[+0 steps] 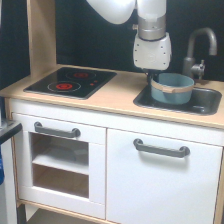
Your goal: Place the pot in the sink
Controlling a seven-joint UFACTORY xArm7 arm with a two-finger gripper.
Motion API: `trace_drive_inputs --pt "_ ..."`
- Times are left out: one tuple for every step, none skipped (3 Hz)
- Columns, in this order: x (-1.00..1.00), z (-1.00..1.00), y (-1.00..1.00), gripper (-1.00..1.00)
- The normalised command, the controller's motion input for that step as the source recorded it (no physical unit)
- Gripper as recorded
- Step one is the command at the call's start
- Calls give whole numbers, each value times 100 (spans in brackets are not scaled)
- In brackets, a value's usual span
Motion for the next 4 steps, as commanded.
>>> trace_drive_inputs --pt "1 19 -7 98" --pt "-1 42 -7 100" --pt "-15 54 -8 100" --pt "-20 54 -8 100"
